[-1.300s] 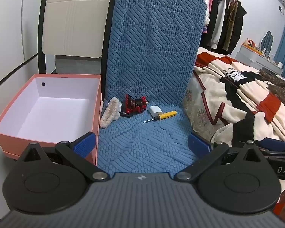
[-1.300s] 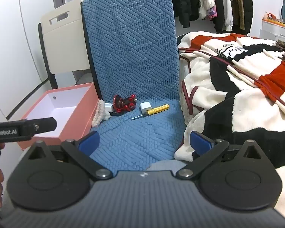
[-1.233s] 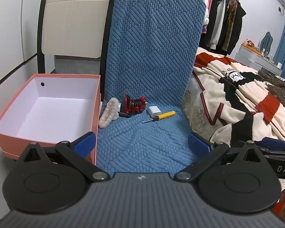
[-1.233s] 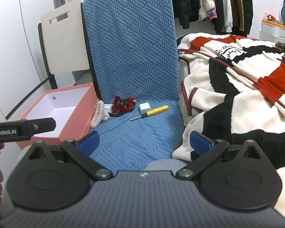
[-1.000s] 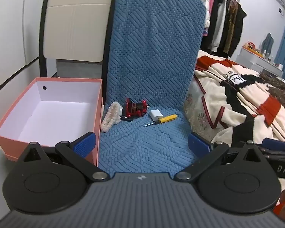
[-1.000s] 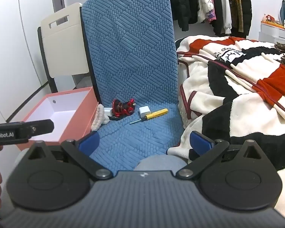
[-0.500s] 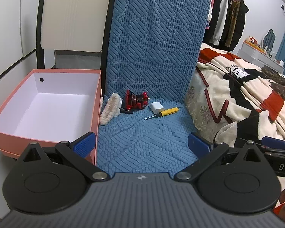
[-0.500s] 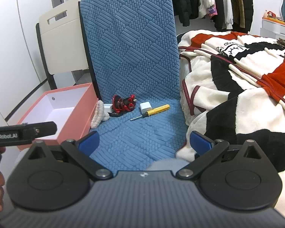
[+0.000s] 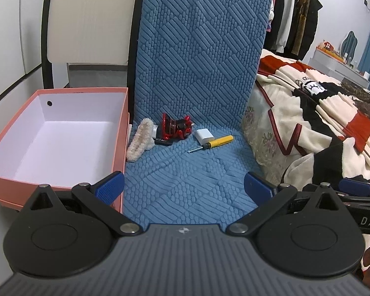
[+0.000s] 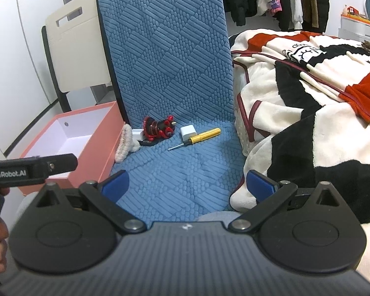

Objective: Organize rigid objects

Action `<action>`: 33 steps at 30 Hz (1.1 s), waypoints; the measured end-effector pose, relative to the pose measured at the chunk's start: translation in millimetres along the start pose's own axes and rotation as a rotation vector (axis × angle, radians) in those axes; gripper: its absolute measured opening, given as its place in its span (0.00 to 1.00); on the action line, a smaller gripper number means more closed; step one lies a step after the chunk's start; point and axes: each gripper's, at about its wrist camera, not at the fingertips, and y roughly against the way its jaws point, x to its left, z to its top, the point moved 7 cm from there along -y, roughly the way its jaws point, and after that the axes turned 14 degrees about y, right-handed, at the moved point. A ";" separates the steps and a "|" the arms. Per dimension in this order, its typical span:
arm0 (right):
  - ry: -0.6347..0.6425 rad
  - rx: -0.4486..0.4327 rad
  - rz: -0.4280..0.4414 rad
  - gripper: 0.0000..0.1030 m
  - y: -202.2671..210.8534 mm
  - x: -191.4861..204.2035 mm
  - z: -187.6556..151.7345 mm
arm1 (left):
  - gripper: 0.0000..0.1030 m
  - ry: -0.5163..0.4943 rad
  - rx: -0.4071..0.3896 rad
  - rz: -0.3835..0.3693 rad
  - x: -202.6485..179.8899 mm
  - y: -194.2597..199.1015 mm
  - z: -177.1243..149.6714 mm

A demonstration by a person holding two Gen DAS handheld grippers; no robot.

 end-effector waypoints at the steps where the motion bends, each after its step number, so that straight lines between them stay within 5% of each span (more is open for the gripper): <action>1: 0.000 0.003 0.000 1.00 -0.8 0.1 -0.6 | 1.00 -0.002 0.002 0.001 -0.2 -0.8 -0.7; 33: -0.003 0.038 0.005 1.00 -6.3 7.4 -3.9 | 1.00 0.021 0.010 -0.011 11.4 5.6 -3.7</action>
